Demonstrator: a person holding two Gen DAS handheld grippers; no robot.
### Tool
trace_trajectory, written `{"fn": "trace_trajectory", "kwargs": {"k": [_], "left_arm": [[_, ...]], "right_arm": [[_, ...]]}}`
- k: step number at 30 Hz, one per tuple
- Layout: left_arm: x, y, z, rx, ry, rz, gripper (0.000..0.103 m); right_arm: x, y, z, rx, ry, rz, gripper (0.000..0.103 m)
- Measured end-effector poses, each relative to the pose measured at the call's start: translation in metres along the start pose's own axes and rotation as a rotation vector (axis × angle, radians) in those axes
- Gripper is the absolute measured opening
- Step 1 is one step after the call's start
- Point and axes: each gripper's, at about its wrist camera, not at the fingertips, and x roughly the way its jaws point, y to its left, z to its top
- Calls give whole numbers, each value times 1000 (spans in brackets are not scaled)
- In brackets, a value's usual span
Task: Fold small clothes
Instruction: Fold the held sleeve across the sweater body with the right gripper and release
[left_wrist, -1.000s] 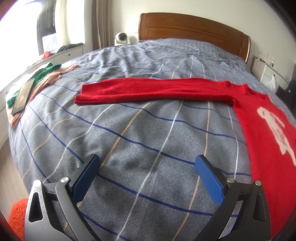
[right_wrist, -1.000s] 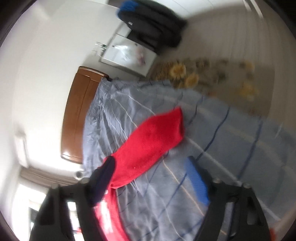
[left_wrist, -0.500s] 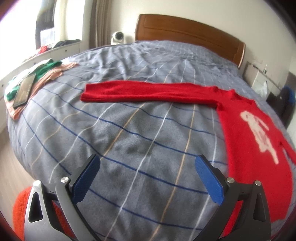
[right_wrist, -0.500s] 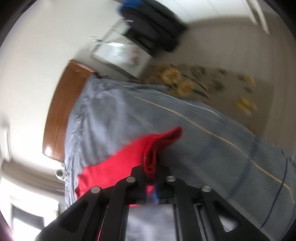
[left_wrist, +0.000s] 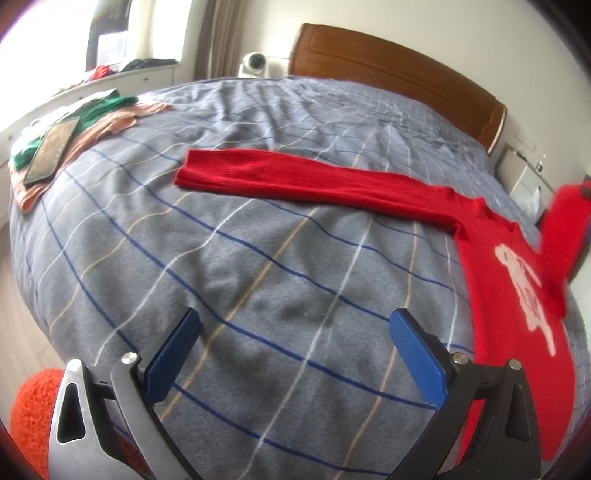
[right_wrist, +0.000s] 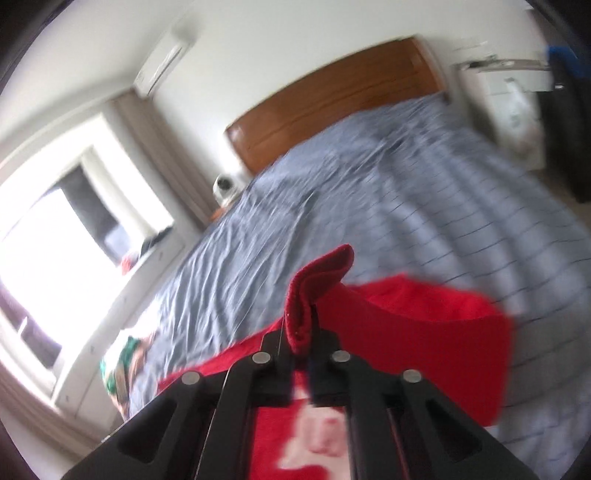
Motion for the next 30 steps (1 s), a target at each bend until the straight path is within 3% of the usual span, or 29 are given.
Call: {"fn": "trace_trajectory", "kwargs": {"k": [1, 3, 4, 6, 9, 15, 18, 21, 25, 30], "left_arm": [[1, 0, 0, -5, 3, 2, 102], [2, 1, 0, -8, 6, 7, 102], [2, 1, -1, -8, 8, 8, 102], [2, 0, -1, -3, 8, 5, 102], [4, -3, -2, 10, 12, -2, 102], [10, -16, -7, 62, 23, 19, 102], [10, -22, -9, 85, 22, 18, 102], [13, -26, -11, 109, 24, 35, 102], [14, -27, -13, 120, 23, 46, 102], [15, -27, -13, 114, 31, 39, 102]], "right_arm": [[19, 2, -9, 14, 30, 22, 10], [61, -1, -36, 93, 123, 94, 51], [70, -8, -45, 134, 132, 119, 57], [77, -25, -63, 209, 138, 155, 57], [67, -43, -81, 196, 159, 115, 57], [-18, -116, -111, 24, 129, -168, 61], [-61, -159, -130, 36, 109, -306, 61], [-90, -189, -144, 80, 97, -390, 61], [-108, -195, -154, 109, 90, -397, 61], [-74, -123, -137, -55, 152, -292, 61]]}}
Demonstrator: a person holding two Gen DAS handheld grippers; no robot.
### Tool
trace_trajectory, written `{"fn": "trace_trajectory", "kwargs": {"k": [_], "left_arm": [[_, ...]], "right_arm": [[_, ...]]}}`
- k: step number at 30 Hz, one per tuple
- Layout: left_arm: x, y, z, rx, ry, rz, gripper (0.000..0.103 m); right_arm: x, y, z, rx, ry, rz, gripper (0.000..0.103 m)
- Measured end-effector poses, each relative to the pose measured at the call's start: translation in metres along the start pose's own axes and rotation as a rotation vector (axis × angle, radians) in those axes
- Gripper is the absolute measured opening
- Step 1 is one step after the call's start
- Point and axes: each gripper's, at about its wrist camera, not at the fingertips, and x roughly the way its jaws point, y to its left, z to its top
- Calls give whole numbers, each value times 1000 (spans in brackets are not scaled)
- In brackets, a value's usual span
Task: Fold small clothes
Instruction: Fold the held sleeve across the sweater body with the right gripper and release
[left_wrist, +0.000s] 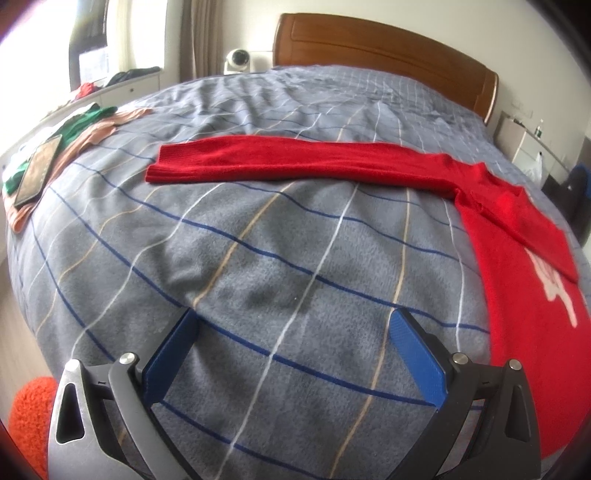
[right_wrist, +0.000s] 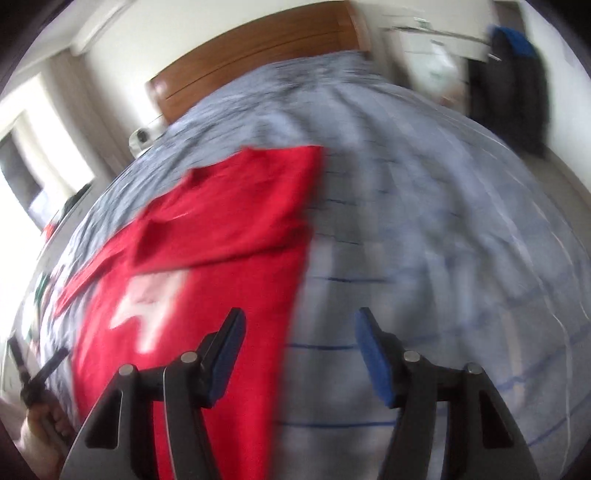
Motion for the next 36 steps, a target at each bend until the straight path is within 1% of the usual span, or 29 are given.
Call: {"fn": "trace_trajectory", "kwargs": {"k": [4, 6, 8, 10, 13, 15, 17, 18, 20, 23, 25, 26, 27, 30, 32, 34, 35, 36], "left_arm": [[2, 0, 0, -2, 12, -6, 103], [2, 1, 1, -5, 16, -13, 103], [1, 4, 2, -10, 20, -26, 103], [1, 6, 2, -18, 23, -38, 103], [1, 8, 3, -22, 26, -41, 103], [2, 8, 3, -22, 28, -41, 103], [2, 9, 3, -22, 29, -41, 103], [3, 9, 3, -23, 29, -41, 103], [3, 9, 3, -22, 29, -40, 103], [3, 9, 3, -22, 29, -41, 103], [3, 9, 3, -23, 30, -40, 103], [3, 9, 3, -23, 29, -41, 103], [3, 9, 3, -23, 29, -42, 103], [4, 8, 3, -27, 30, -40, 103], [4, 6, 2, -22, 29, -32, 103], [6, 4, 3, -14, 29, -24, 103], [6, 4, 2, -10, 27, -22, 103], [5, 3, 1, -8, 26, -23, 103]], "right_arm": [[21, 81, 20, -169, 84, 135, 61], [36, 114, 31, -239, 104, 167, 61], [52, 144, 43, -334, 93, 147, 61], [67, 166, 50, -420, 75, 132, 61], [89, 195, 50, -544, 93, 143, 58], [105, 211, 48, -605, 120, 137, 49], [118, 229, 44, -679, 138, 127, 47], [122, 235, 43, -713, 134, 129, 44], [133, 248, 40, -781, 133, 102, 39], [156, 257, 42, -805, 140, 35, 33], [172, 257, 44, -792, 164, 5, 21], [177, 257, 44, -787, 171, -7, 8], [178, 255, 44, -775, 172, -2, 6], [163, 250, 42, -725, 159, 108, 6], [160, 249, 37, -735, 173, 121, 6], [159, 242, 36, -697, 206, 136, 8], [157, 238, 38, -666, 201, 143, 17], [152, 233, 40, -630, 188, 154, 33]]}}
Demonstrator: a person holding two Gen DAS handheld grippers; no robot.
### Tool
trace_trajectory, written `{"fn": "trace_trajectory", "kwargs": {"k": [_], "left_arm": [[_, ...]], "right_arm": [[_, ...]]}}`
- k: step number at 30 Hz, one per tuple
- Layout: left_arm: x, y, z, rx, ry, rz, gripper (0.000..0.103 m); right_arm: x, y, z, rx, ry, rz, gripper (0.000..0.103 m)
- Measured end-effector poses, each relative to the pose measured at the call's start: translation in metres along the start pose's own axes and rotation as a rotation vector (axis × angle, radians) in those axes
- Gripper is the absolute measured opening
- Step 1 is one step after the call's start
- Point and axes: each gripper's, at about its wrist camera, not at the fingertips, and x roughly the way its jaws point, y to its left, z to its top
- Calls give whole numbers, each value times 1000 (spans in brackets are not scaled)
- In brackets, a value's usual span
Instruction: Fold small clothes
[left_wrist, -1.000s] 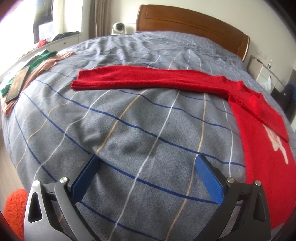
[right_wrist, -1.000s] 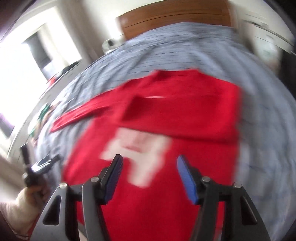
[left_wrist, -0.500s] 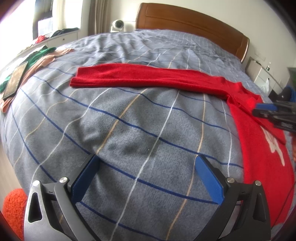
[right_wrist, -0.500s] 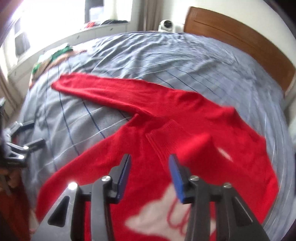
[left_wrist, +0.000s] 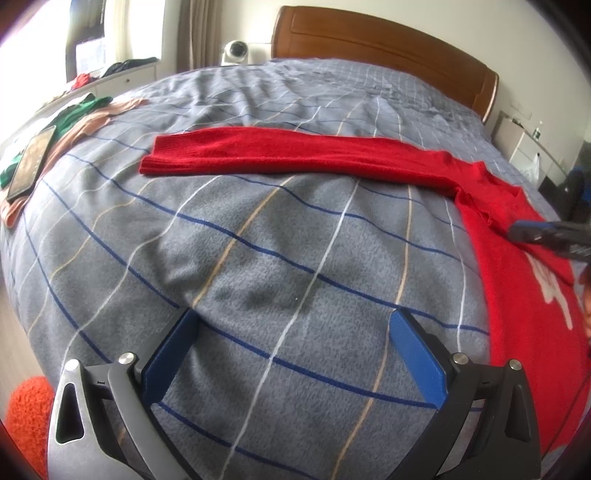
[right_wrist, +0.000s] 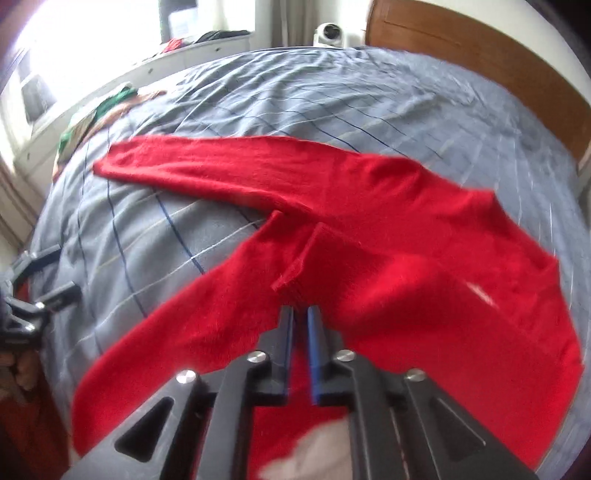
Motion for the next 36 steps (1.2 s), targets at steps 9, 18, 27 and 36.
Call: {"fn": "trace_trajectory", "kwargs": {"k": [9, 18, 27, 36], "left_arm": [[1, -4, -2, 22, -1, 27, 103], [3, -8, -5, 44, -15, 62, 103], [2, -9, -9, 57, -42, 74, 103], [2, -11, -11, 67, -51, 90, 103]], "right_arm": [[-97, -64, -92, 332, -199, -18, 62], [-166, -166, -233, 642, -218, -304, 64], [-175, -200, -301, 827, -304, -369, 65], [-167, -192, -326, 850, -371, -360, 67]]}}
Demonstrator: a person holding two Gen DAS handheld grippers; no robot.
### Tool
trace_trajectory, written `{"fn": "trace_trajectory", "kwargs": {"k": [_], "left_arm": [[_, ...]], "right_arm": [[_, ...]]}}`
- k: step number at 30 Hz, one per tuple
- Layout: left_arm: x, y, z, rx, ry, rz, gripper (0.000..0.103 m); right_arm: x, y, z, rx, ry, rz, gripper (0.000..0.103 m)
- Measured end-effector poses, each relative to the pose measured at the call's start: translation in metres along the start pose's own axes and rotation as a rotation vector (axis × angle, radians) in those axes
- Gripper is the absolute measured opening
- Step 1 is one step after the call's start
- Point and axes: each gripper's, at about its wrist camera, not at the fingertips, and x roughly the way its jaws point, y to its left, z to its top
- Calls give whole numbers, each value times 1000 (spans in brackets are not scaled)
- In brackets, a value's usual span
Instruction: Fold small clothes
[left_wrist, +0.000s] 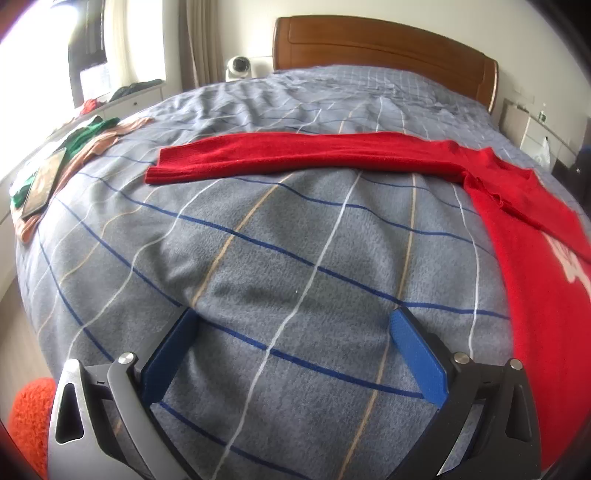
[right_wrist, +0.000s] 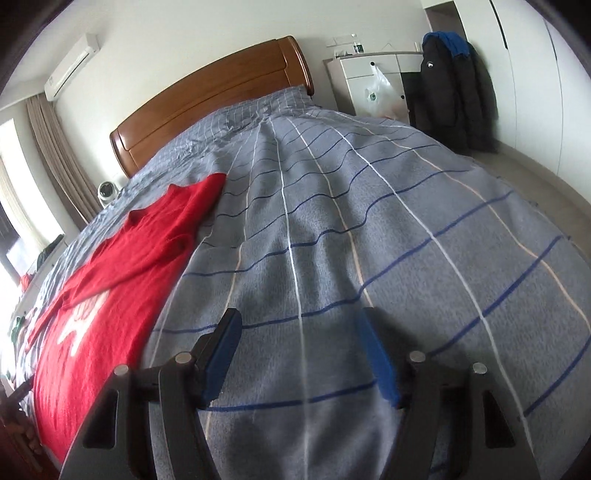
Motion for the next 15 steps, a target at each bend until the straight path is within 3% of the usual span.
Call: {"fn": "trace_trajectory", "kwargs": {"k": [15], "left_arm": [[-3, 5, 8, 9, 82, -44, 102]], "right_arm": [[4, 2, -4, -16, 9, -6, 71]]}}
